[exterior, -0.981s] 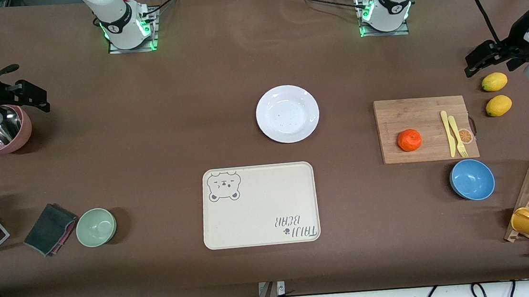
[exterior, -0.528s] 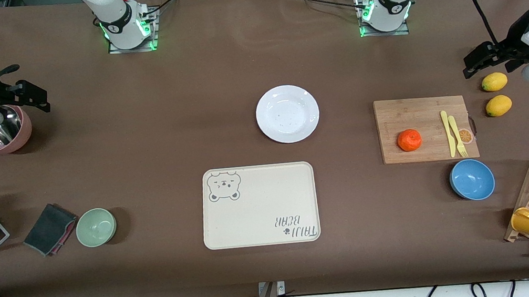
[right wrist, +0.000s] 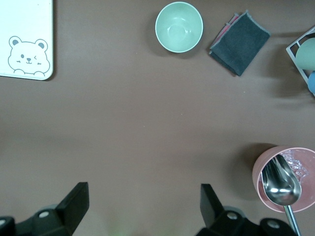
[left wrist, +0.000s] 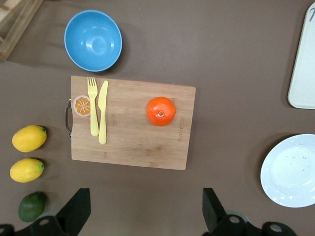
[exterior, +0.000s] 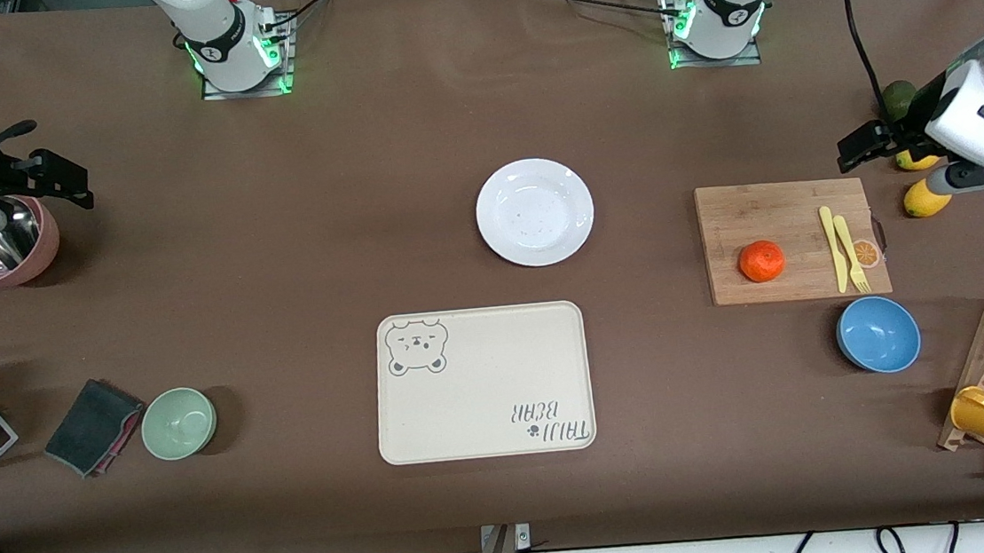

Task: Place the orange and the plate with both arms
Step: 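Reach the left gripper down to the orange on the cutting board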

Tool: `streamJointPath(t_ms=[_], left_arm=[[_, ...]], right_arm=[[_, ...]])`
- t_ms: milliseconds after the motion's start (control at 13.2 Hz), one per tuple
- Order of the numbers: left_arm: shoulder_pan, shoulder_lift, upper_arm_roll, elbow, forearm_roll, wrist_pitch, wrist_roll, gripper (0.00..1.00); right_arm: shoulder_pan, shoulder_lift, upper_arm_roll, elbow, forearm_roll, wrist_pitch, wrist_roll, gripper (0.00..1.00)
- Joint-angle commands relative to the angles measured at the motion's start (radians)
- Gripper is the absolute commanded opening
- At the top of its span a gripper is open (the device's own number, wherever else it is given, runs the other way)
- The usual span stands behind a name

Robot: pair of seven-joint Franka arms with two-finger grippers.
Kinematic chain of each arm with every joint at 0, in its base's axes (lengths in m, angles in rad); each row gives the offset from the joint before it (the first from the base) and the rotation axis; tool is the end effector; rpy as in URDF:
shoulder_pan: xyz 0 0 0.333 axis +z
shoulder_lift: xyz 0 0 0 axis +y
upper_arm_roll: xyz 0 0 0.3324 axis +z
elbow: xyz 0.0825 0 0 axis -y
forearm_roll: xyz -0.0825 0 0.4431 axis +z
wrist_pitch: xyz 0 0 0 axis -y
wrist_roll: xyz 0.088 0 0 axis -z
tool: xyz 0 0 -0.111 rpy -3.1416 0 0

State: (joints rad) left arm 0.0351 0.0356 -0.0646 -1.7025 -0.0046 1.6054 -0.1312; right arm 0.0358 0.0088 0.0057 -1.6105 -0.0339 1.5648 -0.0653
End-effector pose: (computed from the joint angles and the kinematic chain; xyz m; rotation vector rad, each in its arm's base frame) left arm 0.6172 -0.0182 0.5482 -3.1268 -0.1597 0.2081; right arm 0.6135 0.0217 0.6100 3.1027 0.1670 -0.0853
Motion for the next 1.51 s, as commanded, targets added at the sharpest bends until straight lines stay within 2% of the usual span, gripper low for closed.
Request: streamJointPath(t_ms=[0, 226, 755, 981, 1208, 1434], left_arm=[[0.006, -0.002, -0.004, -0.04, 0.021, 0.011, 0.016, 1.0], [0.008, 0.026, -0.004, -0.075, 0.02, 0.051, 0.015, 1.0], [0.006, 0.059, -0.004, -0.31, 0.018, 0.371, 0.015, 1.0], [0.006, 0.128, -0.004, -0.328, 0.018, 0.471, 0.015, 1.0], [0.005, 0.191, -0.003, -0.411, 0.018, 0.678, 0.013, 1.0], [-0.001, 0.263, -0.003, -0.433, 0.015, 0.798, 0.007, 1.0]], right_arm=[[-0.002, 0.007, 0.0, 0.018, 0.014, -0.016, 0.007, 1.0], [-0.002, 0.007, 0.0, 0.018, 0.014, -0.016, 0.007, 1.0], [-0.004, 0.008, 0.0, 0.018, 0.014, -0.016, 0.01, 1.0], [-0.004, 0.008, 0.0, 0.018, 0.014, -0.014, 0.015, 1.0], [-0.004, 0.008, -0.001, 0.018, 0.014, -0.016, 0.015, 1.0], [-0.004, 0.007, -0.001, 0.018, 0.014, -0.016, 0.015, 1.0]])
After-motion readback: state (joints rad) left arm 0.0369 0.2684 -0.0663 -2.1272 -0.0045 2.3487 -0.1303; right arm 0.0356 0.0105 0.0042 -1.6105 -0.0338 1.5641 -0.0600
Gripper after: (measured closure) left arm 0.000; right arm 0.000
